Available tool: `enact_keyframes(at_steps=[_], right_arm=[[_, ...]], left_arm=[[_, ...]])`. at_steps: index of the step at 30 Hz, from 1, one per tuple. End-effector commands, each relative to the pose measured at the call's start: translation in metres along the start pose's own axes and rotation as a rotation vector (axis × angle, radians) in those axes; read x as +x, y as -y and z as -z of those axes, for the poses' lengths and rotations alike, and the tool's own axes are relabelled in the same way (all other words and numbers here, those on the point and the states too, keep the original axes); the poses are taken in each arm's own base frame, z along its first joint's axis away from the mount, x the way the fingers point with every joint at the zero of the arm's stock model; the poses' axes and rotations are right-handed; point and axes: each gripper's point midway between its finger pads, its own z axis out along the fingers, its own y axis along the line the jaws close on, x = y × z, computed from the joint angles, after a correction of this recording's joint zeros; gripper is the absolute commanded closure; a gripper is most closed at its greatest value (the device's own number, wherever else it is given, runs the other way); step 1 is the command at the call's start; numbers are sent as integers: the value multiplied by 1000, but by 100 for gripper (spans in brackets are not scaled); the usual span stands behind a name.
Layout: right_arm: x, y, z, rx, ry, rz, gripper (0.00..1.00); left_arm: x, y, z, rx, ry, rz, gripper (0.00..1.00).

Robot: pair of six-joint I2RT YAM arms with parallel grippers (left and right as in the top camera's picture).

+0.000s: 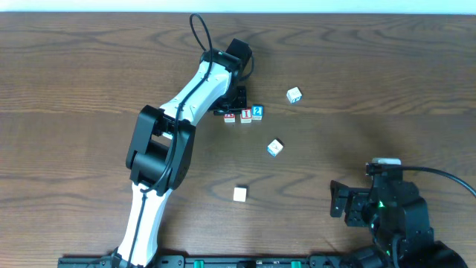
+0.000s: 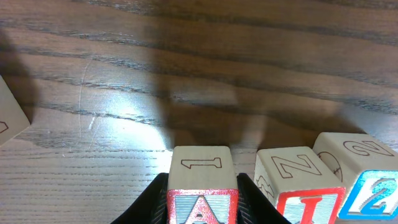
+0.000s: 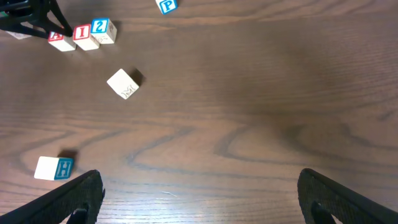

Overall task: Spell out Ai2
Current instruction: 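Carry the A block right and lower it left of the I block, then open the left gripper and lift off the A block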

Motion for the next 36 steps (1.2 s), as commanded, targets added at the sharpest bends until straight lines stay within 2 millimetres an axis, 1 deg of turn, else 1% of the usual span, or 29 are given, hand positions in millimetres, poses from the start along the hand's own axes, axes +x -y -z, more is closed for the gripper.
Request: enact_keyframes(at_steps=[1, 6, 15, 16, 18, 19, 26, 30, 34, 36], right_arm=[[-1, 2, 1, 10, 5, 5, 1], [-1, 2, 1, 10, 5, 5, 1], [-1, 2, 1, 10, 5, 5, 1], [-1, 2, 1, 10, 5, 5, 1], [-1, 2, 1, 10, 5, 5, 1], [-1, 2, 1, 10, 5, 5, 1], [-1, 2, 1, 10, 5, 5, 1], [-1, 2, 1, 10, 5, 5, 1], [-1, 2, 1, 10, 5, 5, 1], [-1, 2, 1, 10, 5, 5, 1]], left_arm=[[8, 0, -9, -9, -32, -7, 94], [10, 7, -9, -5, -25, -48, 94], [7, 7, -9, -8, -16, -48, 94], [7, 7, -9, -9, -15, -48, 93], [7, 7, -9, -8, -14, -48, 84], [7, 7, -9, -7, -12, -48, 81], [-1, 7, -9, -16, 20, -50, 78], [0, 6, -9, -20, 18, -50, 76], [1, 6, -9, -21, 16, -50, 69], [1, 6, -9, -22, 16, -50, 62]])
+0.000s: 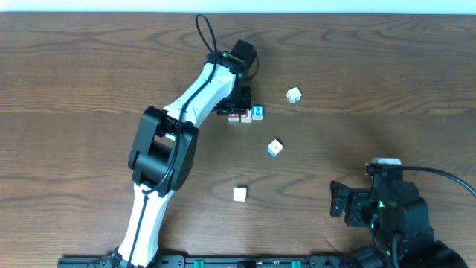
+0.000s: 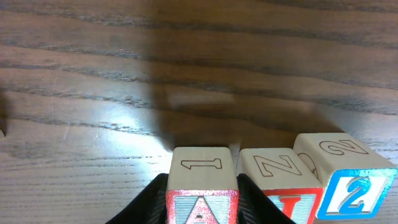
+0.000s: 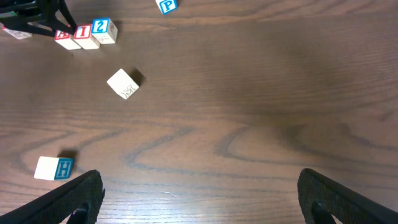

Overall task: Spell out Ai2
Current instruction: 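Open the left gripper and lift off the A block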

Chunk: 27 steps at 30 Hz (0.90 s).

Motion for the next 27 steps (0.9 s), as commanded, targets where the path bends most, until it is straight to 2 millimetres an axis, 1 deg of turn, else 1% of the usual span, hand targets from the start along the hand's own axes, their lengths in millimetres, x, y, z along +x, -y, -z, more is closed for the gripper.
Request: enact_keyframes(at_steps=[1, 4, 11, 16, 24, 27], right_arm=[[-1, 2, 1, 11, 5, 5, 1], [-1, 2, 1, 11, 5, 5, 1], [-1, 2, 1, 11, 5, 5, 1], [-1, 2, 1, 11, 5, 5, 1], [-1, 2, 1, 10, 5, 5, 1], [-1, 2, 1, 10, 5, 5, 1]], left_arm=[[3, -6, -9, -33, -13, -14, 61], [4, -6, -9, -33, -13, -14, 59], [1, -7, -9, -42, -3, -14, 58], [-6, -8, -8, -53, 30, -23, 57], [-22, -3, -8, -32, 97, -25, 53], [-30, 1, -7, -17, 128, -31, 53]])
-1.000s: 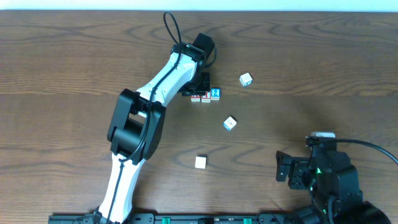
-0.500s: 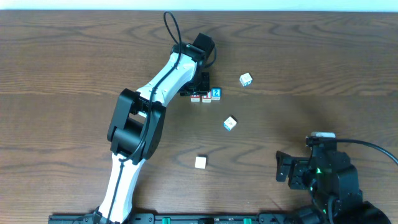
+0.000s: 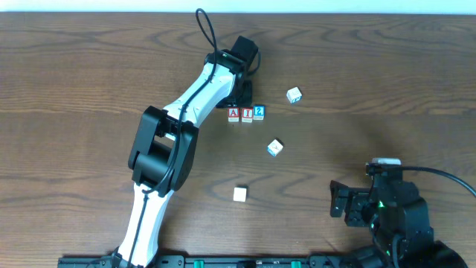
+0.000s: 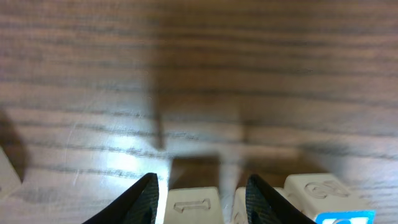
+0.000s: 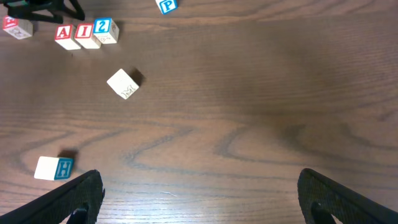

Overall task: Spell out Ai2
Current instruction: 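Open the left gripper and lift off the A block, then push the A block against the I block with the left gripper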

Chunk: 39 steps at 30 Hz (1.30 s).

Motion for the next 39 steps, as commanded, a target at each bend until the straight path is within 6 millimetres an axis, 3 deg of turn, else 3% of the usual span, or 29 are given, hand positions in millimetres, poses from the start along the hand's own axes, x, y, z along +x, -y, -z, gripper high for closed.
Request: enact_keyframes(at_steps=[1, 9, 11, 13, 14, 17, 21, 24, 33, 36, 39], right_arm=[[-1, 2, 1, 10, 5, 5, 1], [-1, 2, 1, 10, 5, 5, 1], [-1, 2, 1, 10, 5, 5, 1], [-1, 2, 1, 10, 5, 5, 1], [-1, 2, 1, 10, 5, 5, 1], [-1, 2, 1, 10, 5, 5, 1], [-1, 2, 1, 10, 5, 5, 1], [-1, 2, 1, 10, 5, 5, 1], [-1, 2, 1, 10, 5, 5, 1], [-1, 2, 1, 10, 5, 5, 1], [-1, 2, 1, 10, 5, 5, 1]], left_arm=[[-3, -5, -8, -22, 16, -11, 53], [-38, 7, 10, 28, 129, -36, 49], [-41, 8, 14, 28, 136, -54, 60], [-41, 8, 17, 24, 130, -52, 89], [-39, 7, 18, 21, 123, -52, 94], [-36, -4, 21, -18, 100, -30, 94], [-20, -37, 23, -132, 28, 33, 94], [-13, -44, 23, -150, -7, 40, 94], [5, -51, 21, -174, -77, 38, 94], [20, -45, 14, -126, -135, 47, 94], [22, -42, 13, -125, -139, 47, 94]])
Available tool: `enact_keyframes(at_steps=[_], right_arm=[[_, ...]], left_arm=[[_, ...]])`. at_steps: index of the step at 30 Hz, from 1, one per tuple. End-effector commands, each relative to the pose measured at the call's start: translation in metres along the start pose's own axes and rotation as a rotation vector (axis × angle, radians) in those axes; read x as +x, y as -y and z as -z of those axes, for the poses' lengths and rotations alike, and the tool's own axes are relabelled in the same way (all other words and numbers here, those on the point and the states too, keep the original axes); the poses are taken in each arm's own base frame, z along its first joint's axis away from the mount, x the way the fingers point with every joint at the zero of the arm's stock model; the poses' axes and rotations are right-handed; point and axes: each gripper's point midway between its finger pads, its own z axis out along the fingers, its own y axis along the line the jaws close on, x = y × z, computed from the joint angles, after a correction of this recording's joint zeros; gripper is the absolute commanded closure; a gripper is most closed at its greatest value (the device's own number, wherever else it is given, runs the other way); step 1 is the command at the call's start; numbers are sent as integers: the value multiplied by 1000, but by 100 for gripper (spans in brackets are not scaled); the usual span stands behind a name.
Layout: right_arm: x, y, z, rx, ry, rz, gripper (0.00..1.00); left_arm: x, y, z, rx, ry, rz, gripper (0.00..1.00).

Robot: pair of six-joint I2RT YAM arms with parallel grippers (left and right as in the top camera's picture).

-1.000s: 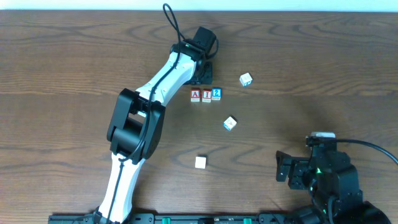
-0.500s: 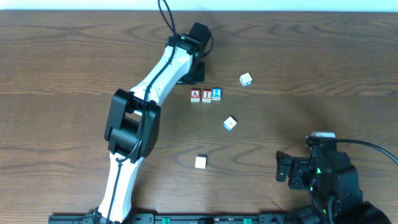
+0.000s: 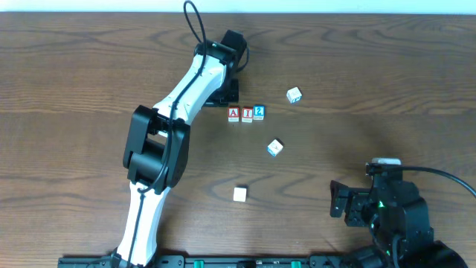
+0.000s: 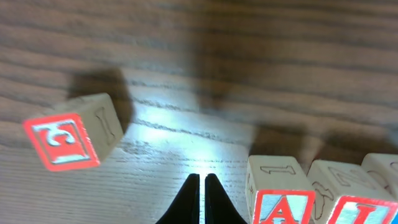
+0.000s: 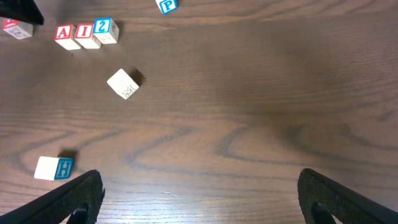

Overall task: Spell out Ai2
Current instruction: 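Push the A block against the I block with the left gripper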

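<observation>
Three blocks stand side by side in a row: a red A (image 3: 233, 114), a red I (image 3: 246, 114) and a blue 2 (image 3: 258, 112). The same row shows at the top left of the right wrist view, starting with the A (image 5: 64, 34). My left gripper (image 3: 225, 97) is just left of and behind the row, shut with nothing in it; its closed fingertips (image 4: 201, 190) rest beside the A (image 4: 281, 196). At the near right edge my right gripper (image 5: 199, 186) stands open and empty.
A red C block (image 4: 71, 138) lies left of my left gripper. Loose blocks lie about: a blue P (image 3: 294, 94), an M (image 3: 275, 147) and a blue H (image 3: 239, 194). The wooden table (image 3: 387, 89) is bare at right.
My left gripper was open just behind the A block; now it is shut on nothing and stands further left, with the red C block in its view. The row has not moved.
My left gripper was shut on the A block, a small gap from the I. Then the A stood against the I, still held. Then the jaws were open and off the block. Now the gripper is shut beside the finished row; the right arm stayed put.
</observation>
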Motion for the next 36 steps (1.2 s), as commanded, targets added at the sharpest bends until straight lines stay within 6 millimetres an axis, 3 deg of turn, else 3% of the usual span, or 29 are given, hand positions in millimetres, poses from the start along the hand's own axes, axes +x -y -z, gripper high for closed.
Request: enact_keyframes(at_steps=[1, 11, 18, 36], right_arm=[[-1, 2, 1, 11, 5, 5, 1], [-1, 2, 1, 11, 5, 5, 1], [-1, 2, 1, 11, 5, 5, 1], [-1, 2, 1, 11, 5, 5, 1]], left_arm=[[9, 5, -8, 11, -36, 17, 94], [22, 14, -12, 2, -58, 0, 94], [32, 10, -25, -15, -87, 8, 94], [15, 20, -26, 30, -17, -20, 94]])
